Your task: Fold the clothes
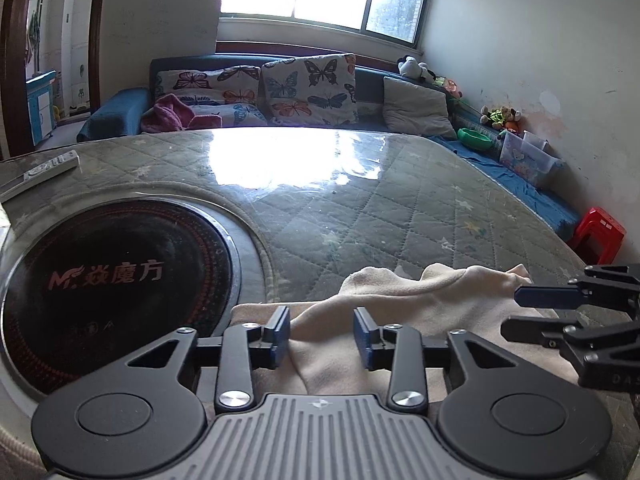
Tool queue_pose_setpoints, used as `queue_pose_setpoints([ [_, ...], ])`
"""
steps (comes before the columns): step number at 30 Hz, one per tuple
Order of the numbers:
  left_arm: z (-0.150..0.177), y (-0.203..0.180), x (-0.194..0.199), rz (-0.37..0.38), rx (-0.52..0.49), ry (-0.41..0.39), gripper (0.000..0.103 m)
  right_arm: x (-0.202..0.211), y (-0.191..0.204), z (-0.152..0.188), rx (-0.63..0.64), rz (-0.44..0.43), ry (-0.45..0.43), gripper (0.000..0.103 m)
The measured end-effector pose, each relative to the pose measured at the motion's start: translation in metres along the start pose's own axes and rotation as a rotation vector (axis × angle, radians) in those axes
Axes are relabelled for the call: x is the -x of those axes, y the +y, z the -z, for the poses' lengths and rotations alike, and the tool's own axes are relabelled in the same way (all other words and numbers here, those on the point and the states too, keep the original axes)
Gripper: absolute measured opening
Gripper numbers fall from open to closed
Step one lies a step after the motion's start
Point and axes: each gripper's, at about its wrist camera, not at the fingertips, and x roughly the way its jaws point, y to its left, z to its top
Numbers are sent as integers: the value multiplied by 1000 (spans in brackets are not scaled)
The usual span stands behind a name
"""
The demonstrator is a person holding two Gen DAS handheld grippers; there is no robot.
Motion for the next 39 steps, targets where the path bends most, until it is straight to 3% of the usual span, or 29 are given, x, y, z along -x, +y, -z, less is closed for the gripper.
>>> queue_pose_setpoints([
  [7, 9, 3, 14, -34, 16, -1, 55, 12, 27, 8, 56, -29, -2, 39],
  [9, 12, 4, 17, -42, 22, -1, 57, 14, 34, 10, 62, -38, 0, 46],
  [21, 29, 12, 38, -83, 70, -8, 72, 23, 64, 17, 101, -72, -1, 56],
  [29, 36, 13, 52, -106, 66, -40, 93, 26, 74, 19, 119, -77, -10, 69],
  [32, 38, 14, 56, -115, 63, -53, 97, 27, 77, 20, 124, -72, -18, 83],
  [34, 39, 14, 58, -119, 60, -58, 100, 29, 80, 21, 133, -70, -22, 84],
  [39, 43, 15, 66, -109, 65, -80, 103, 32, 84, 22, 132, -70, -39, 99],
])
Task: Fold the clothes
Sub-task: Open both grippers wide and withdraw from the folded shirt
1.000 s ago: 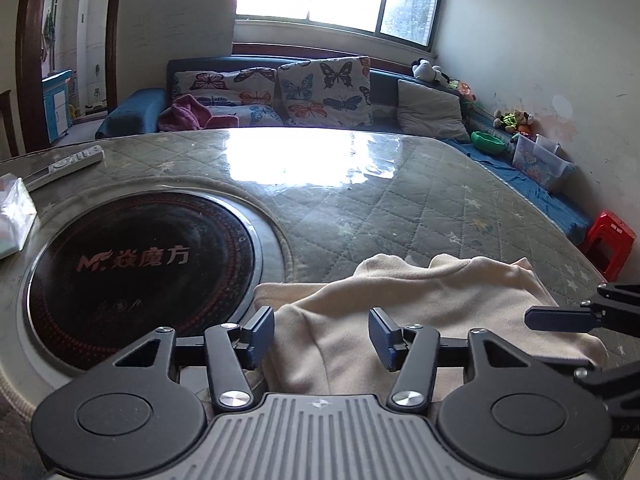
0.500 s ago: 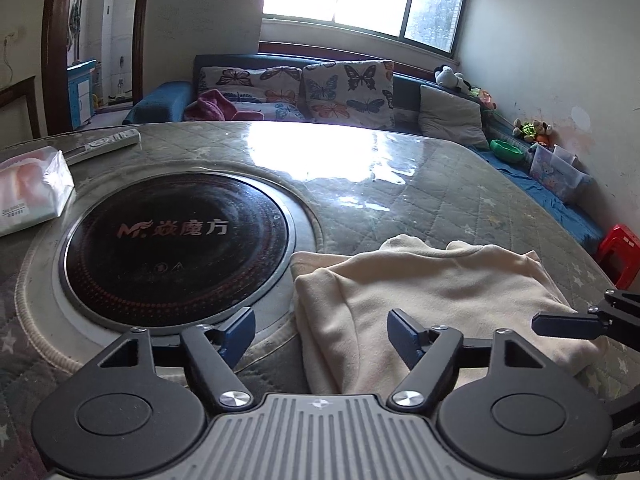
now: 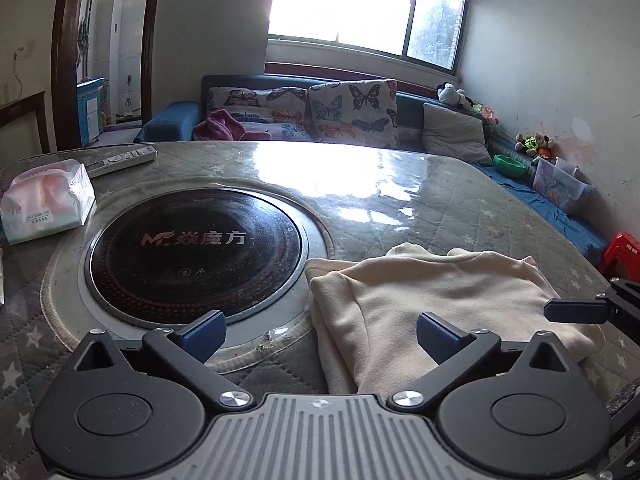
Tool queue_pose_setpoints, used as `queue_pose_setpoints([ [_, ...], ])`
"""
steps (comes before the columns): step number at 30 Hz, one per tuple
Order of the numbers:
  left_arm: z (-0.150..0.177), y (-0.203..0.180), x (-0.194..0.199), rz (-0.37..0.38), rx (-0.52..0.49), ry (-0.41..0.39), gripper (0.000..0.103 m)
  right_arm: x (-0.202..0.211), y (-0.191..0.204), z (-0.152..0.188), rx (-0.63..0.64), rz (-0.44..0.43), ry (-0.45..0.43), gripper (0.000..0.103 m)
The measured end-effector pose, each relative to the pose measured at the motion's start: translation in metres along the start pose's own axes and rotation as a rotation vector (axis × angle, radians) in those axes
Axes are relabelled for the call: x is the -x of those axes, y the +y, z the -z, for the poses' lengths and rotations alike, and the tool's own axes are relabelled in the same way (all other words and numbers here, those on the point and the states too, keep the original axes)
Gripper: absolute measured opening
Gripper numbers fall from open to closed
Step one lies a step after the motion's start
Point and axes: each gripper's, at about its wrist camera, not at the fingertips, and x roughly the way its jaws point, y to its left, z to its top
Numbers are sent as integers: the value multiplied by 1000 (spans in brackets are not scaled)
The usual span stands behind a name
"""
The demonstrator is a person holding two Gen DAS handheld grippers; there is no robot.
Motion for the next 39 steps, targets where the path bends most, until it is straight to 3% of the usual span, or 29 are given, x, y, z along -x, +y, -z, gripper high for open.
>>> queue_pose_setpoints([
  [12, -1, 9, 9, -42, 48, -15, 103, 8, 1, -4, -29, -20, -69, 103],
  [18, 3, 17, 6, -85, 98, 16, 103, -2, 3, -4, 5, 66, -57, 103],
  [25, 11, 2, -5, -48, 34, 34, 103, -18, -12, 0, -63, 127, -7, 103],
  [32, 22, -5, -22, -74, -39, 83, 102, -39, -18, 7, -89, 147, 67, 103],
  [39, 20, -3, -18, -68, -45, 67, 103, -31, -21, 8, -93, 138, 51, 103],
])
